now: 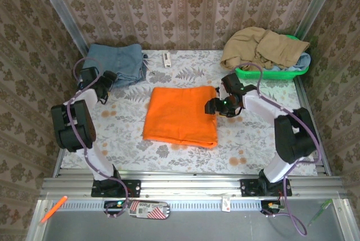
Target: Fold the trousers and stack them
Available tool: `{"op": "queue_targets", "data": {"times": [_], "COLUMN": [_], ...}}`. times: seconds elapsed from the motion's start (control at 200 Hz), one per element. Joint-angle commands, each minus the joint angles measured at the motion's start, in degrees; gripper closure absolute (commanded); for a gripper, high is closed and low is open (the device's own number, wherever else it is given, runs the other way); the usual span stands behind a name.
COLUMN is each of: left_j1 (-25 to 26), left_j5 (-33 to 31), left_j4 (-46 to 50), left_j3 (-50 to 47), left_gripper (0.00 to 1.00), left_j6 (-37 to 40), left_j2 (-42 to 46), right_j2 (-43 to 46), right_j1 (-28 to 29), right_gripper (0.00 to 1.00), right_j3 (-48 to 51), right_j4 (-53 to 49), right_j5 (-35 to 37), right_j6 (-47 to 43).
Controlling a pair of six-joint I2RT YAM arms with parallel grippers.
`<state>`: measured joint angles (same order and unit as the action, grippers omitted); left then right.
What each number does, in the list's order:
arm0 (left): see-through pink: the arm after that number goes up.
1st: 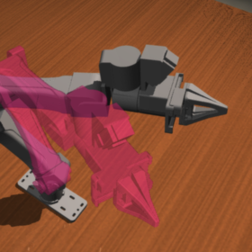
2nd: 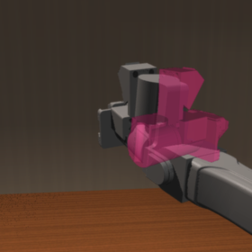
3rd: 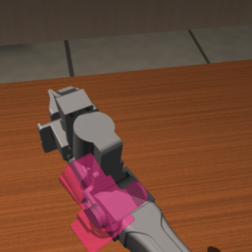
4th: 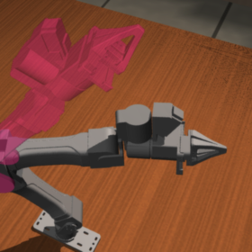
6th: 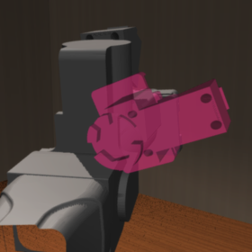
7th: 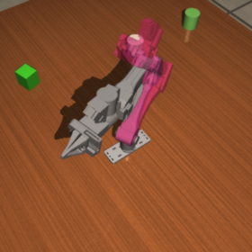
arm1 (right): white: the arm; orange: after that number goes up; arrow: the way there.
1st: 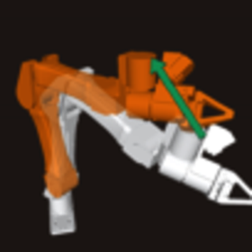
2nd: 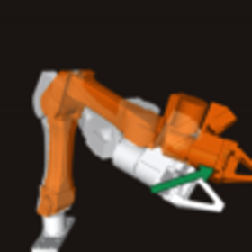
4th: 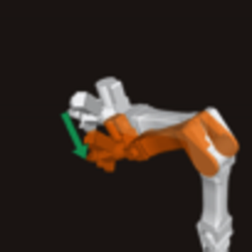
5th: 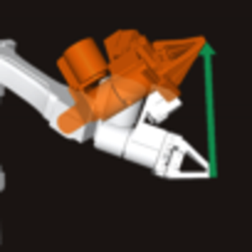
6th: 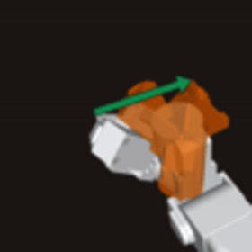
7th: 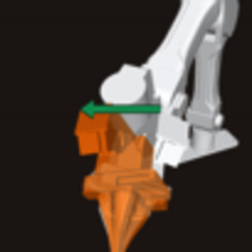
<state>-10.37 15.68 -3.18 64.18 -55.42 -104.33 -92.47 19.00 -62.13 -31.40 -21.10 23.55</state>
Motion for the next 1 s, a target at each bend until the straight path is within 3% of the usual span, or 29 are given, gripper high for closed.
{"op": "queue_targets", "data": {"times": [0.0,0.18,0.315,0.43,0.62,0.8,0.995], "left_j1": [-1.55,-2.24,-3.12,-3.66,-5.22,-5.45,-4.24], "left_j5": [-0.18,-1.45,-1.99,-1.77,-2.50,-2.74,-3.66], "left_j4": [-6.93,-5.28,-3.96,-2.87,-0.71,-0.26,-5.18], "left_j3": [2.73,7.75,9.50,10.78,8.23,2.65,-16.51], "left_gripper": [0.16,0.16,0.24,0.47,1.00,1.00,1.00], "left_j6": [-9.10,-12.82,-15.11,-14.72,-13.42,-12.44,-15.45], "left_j2": [-3.74,-10.61,-13.51,-14.71,-12.70,-7.53,5.63], "right_j2": [4.87,8.36,10.03,11.40,12.31,14.72,15.90], "right_j1": [0.45,0.45,0.33,0.30,0.01,-0.59,-1.35], "right_gripper": [0.29,0.28,0.29,0.29,0.30,0.30,0.31], "right_j3": [3.03,4.56,4.56,4.60,4.51,4.99,5.68], "right_j4": [-0.92,-1.15,-1.47,-1.30,-1.75,-1.39,-1.40], "right_j5": [0.48,0.85,1.46,1.68,2.25,2.03,1.78], "right_j6": [-0.17,0.19,0.26,0.61,0.56,0.64,0.58]}}
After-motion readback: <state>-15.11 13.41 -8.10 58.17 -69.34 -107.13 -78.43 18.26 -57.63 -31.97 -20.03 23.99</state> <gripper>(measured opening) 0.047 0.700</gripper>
